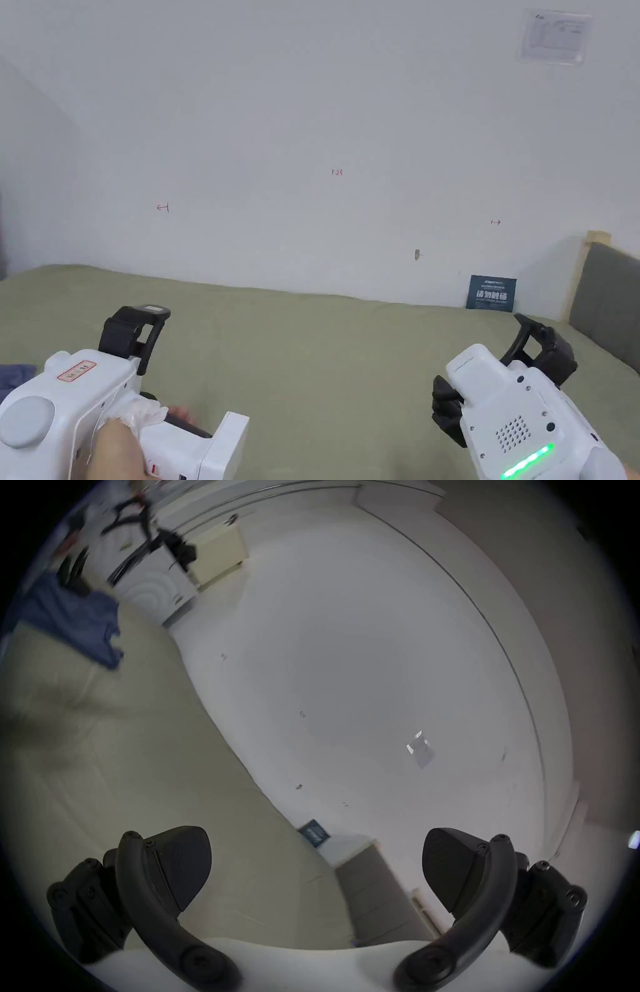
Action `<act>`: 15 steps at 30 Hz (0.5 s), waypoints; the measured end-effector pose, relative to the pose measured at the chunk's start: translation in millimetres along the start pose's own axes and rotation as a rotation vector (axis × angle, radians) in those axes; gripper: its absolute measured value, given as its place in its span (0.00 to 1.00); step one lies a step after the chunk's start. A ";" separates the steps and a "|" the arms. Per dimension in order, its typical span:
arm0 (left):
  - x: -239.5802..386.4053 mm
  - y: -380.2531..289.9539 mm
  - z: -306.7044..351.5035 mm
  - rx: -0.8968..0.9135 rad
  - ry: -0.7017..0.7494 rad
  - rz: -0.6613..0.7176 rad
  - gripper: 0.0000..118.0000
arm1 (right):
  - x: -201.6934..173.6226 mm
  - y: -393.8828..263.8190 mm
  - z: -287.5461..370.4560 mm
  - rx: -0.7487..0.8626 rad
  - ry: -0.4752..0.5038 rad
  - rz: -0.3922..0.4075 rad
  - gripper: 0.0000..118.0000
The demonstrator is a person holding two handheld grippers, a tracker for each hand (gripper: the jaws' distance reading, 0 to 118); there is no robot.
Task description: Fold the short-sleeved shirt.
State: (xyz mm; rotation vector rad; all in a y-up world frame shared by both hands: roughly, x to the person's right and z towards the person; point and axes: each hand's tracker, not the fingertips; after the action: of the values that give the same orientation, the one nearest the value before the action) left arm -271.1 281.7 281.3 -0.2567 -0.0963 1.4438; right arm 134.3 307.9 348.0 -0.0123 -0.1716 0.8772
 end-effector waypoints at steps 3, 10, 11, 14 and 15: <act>13.4 -13.1 12.2 0.027 0.005 -0.162 1.00 | 13.4 -2.3 -5.0 -0.030 0.083 -0.277 1.00; 22.5 -1.7 1.8 0.036 0.063 -0.478 1.00 | 24.3 -23.2 -19.5 -0.201 0.092 -0.715 1.00; 28.3 -4.3 1.4 0.061 0.073 -0.602 1.00 | 24.7 -25.4 -21.1 -0.212 0.086 -0.731 1.00; 45.6 -31.0 2.2 0.174 0.157 -1.078 1.00 | 20.9 -26.1 -20.0 -0.234 0.064 -0.784 1.00; 47.1 -38.7 1.8 0.213 0.161 -1.181 1.00 | 20.3 -26.9 -21.1 -0.239 0.060 -0.801 1.00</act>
State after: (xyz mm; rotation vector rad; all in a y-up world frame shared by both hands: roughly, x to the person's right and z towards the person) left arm -228.0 324.4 287.8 -0.0947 0.0421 0.2510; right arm 170.8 307.4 332.2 -0.1808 -0.2022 0.0545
